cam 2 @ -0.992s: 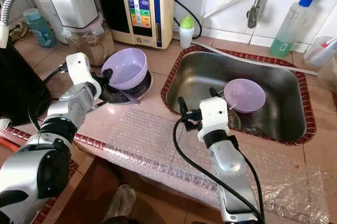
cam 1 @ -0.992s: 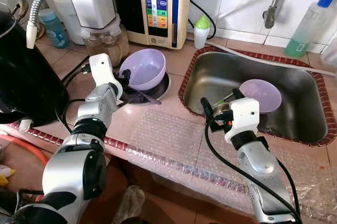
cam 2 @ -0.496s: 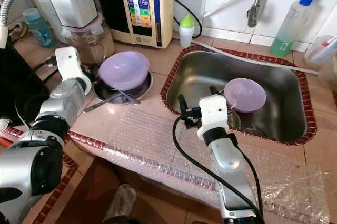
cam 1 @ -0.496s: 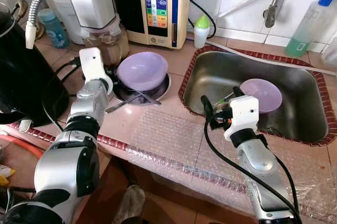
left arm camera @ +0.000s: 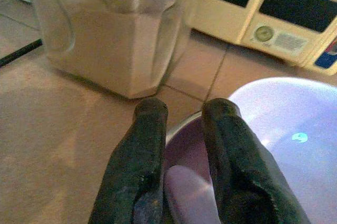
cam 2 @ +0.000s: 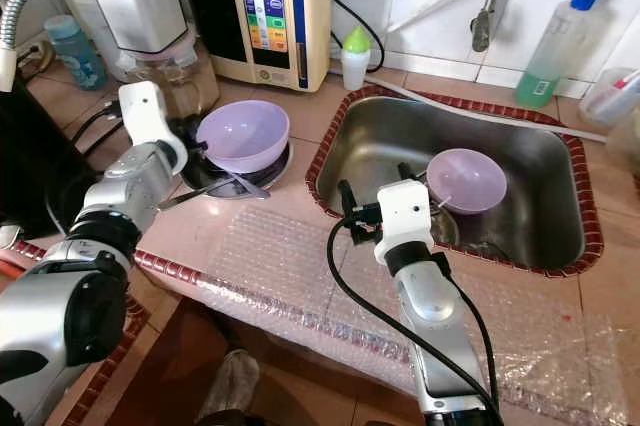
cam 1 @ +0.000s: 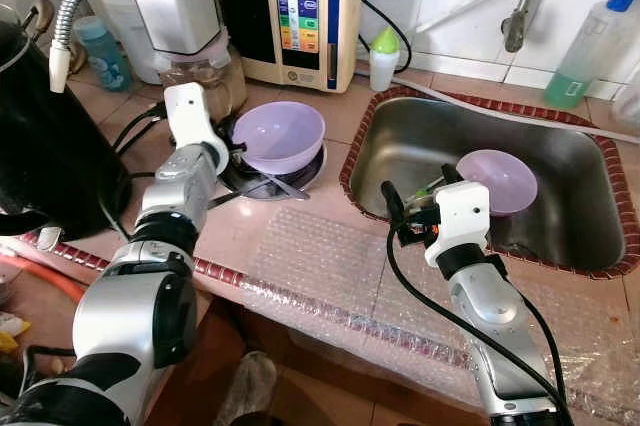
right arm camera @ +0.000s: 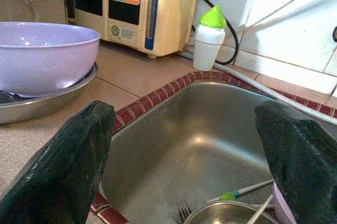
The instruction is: Kitchen organization
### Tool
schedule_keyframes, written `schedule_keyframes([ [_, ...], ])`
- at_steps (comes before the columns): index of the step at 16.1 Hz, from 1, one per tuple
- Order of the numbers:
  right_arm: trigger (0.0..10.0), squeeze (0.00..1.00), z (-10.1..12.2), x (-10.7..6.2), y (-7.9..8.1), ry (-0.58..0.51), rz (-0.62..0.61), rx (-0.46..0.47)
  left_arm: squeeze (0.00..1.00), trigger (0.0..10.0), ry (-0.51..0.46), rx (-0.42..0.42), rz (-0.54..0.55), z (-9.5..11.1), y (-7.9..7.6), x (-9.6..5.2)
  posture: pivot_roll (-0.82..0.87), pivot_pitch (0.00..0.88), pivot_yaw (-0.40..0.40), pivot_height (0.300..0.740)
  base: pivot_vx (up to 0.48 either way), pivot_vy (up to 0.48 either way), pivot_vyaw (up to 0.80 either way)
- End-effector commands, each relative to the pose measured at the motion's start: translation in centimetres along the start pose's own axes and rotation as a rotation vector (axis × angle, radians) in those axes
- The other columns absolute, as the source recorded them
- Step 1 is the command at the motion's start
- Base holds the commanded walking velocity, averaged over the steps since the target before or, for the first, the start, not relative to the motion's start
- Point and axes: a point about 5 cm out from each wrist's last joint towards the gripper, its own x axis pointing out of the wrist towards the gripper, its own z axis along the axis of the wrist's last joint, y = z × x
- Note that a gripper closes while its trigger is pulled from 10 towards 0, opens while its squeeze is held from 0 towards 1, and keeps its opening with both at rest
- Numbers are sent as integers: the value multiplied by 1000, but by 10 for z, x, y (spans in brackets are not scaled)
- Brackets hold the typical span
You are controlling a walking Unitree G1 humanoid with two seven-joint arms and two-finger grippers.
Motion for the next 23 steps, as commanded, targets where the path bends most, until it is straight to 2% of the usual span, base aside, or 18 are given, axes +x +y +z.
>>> schedule_keyframes([
  [1, 10000, 0, -1, 2, 1, -2, 4, 2, 1000, 10000, -19, -26, -29, 11, -5, 2, -125, 15, 93, 740, 0, 0, 0],
  [3, 10000, 0, 0, 4, 2, -7, 8, 1, 1000, 10000, -20, -63, -54, 15, -8, 2, -124, 12, 91, 740, 0, 0, 0],
  [7, 10000, 0, 1, 7, 1, -11, 9, 0, 1000, 10000, -8, -60, -87, 14, -8, 1, -117, 9, 88, 740, 0, 0, 0],
  [8, 10000, 0, 1, 7, 2, -13, 11, 1, 1000, 10000, -48, -17, -5, 20, 4, 1, -117, 9, 90, 740, 0, 0, 0],
  [9, 10000, 0, 1, 8, 2, -14, 12, 1, 1000, 10000, -56, -19, 19, 22, 9, 0, -117, 10, 91, 740, 0, 0, 0],
  [10, 10000, 0, 0, 8, 3, -13, 12, 1, 1000, 10000, -42, -46, 2, 22, 8, 0, -117, 11, 91, 740, 0, 0, 0],
  [12, 10000, 0, 0, 7, 4, -12, 13, 2, 1000, 10000, -5, -36, 1, 18, 9, 0, -118, 11, 95, 740, 0, 0, 0],
  [14, 10000, 0, -1, 7, 3, -11, 10, 2, 1000, 10000, 22, -67, -8, 15, 8, 1, -119, 10, 97, 740, 0, 0, 0],
  [16, 10000, 0, -1, 7, 3, -11, 8, 3, 1000, 10000, 115, -100, -122, 4, -7, 1, -121, 5, 101, 740, 0, 0, 0],
  [18, 10000, 0, -2, 7, 4, -9, 8, 4, 1000, 10000, 144, -106, -140, 0, -8, 0, -119, 5, 105, 740, 0, 0, 0],
  [19, 10000, 0, -2, 7, 4, -9, 8, 4, 690, 10000, 157, -100, -140, -2, -7, 0, -119, 5, 106, 740, 0, 0, 0],
  [20, 10000, 0, -2, 6, 5, -9, 8, 6, 0, 10000, 181, -84, -134, -6, -2, -2, -117, 4, 108, 740, 0, 0, 0],
  [21, 10000, 0, -3, 6, 5, -9, 8, 7, 0, 10000, 185, -83, -102, -8, 6, -3, -115, 4, 110, 740, 0, 0, 0],
  [23, 10000, 0, -3, 6, 6, -8, 9, 7, 0, 10000, 219, -141, -110, -13, 12, -6, -109, 2, 112, 740, 0, 0, 0],
])
